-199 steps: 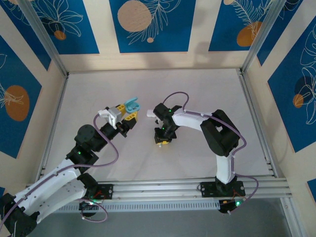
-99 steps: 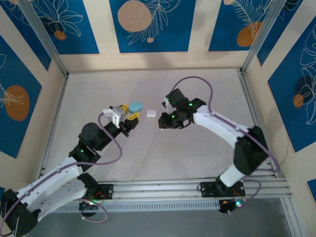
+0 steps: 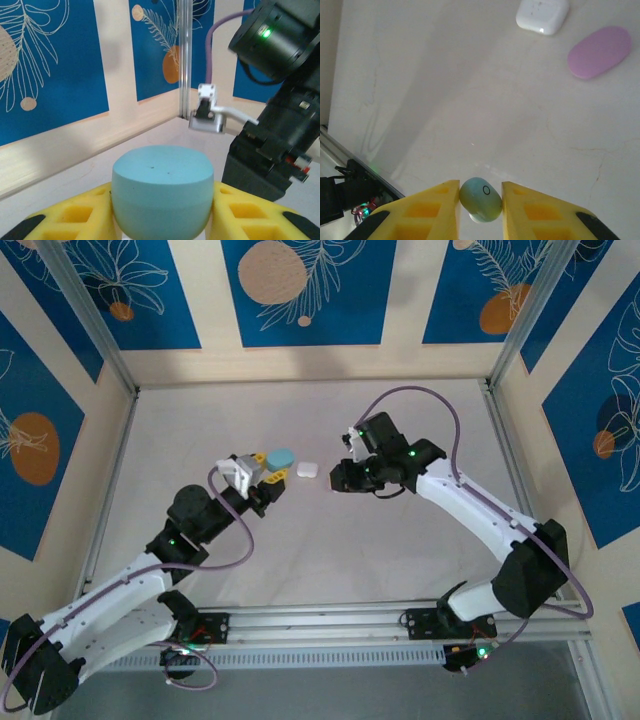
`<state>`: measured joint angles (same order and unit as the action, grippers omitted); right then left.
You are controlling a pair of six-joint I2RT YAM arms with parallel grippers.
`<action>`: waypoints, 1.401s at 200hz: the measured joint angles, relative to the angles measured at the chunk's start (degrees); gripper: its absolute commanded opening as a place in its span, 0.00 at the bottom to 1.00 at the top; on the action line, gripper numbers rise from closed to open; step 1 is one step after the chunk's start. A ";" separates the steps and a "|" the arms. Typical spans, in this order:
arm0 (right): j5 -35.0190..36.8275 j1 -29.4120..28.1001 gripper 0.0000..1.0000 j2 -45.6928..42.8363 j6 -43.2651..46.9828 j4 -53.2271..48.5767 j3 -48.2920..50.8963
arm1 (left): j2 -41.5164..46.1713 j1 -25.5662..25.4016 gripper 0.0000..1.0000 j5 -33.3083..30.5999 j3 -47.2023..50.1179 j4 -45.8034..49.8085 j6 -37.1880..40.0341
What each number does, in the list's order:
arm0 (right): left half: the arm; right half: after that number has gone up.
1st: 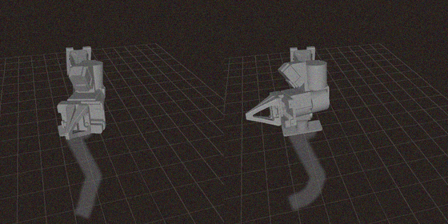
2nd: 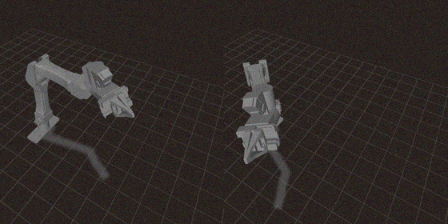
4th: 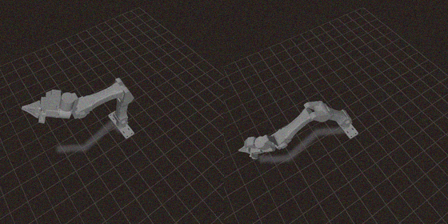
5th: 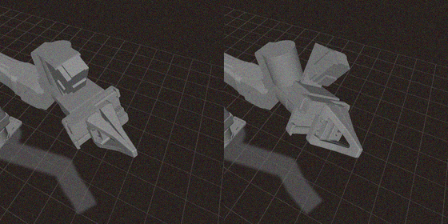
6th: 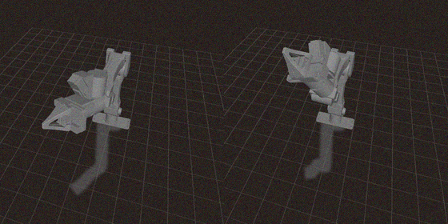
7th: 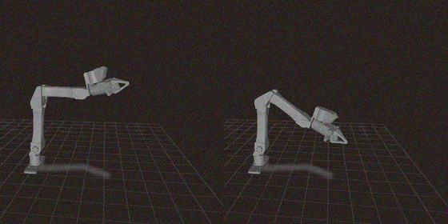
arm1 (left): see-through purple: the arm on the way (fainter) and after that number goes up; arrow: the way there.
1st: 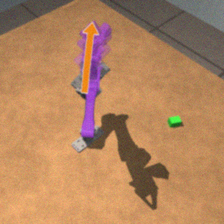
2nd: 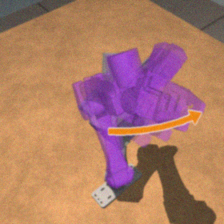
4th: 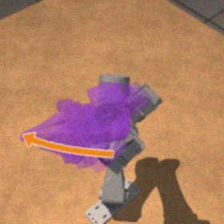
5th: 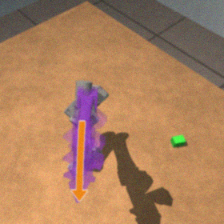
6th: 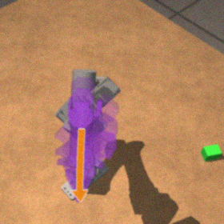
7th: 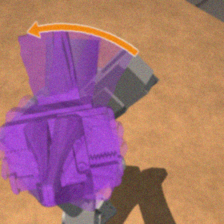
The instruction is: Insert the wireless bluetooth earbuds into the charging case
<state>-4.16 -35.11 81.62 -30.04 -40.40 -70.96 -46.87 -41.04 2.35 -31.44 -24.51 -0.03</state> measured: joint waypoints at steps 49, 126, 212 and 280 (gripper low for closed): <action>-0.59 -0.02 0.27 -0.46 0.09 -0.13 -0.28 | -1.68 0.00 0.41 0.81 0.20 -0.04 0.02; -0.83 -3.41 0.27 -7.80 2.89 -0.76 -6.51 | -8.00 0.00 0.41 3.43 0.42 -2.19 0.20; -4.70 -6.25 0.27 -6.47 5.46 -1.20 -7.30 | -8.13 0.00 0.40 5.73 0.42 -3.78 0.17; -5.97 -6.80 0.27 -3.39 6.49 -1.16 -9.42 | -8.13 0.00 0.40 8.37 0.42 -3.78 0.24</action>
<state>-10.13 -41.91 78.24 -23.55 -41.56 -80.38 -55.00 -41.04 10.72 -31.03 -28.29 0.21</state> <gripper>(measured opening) 0.269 0.403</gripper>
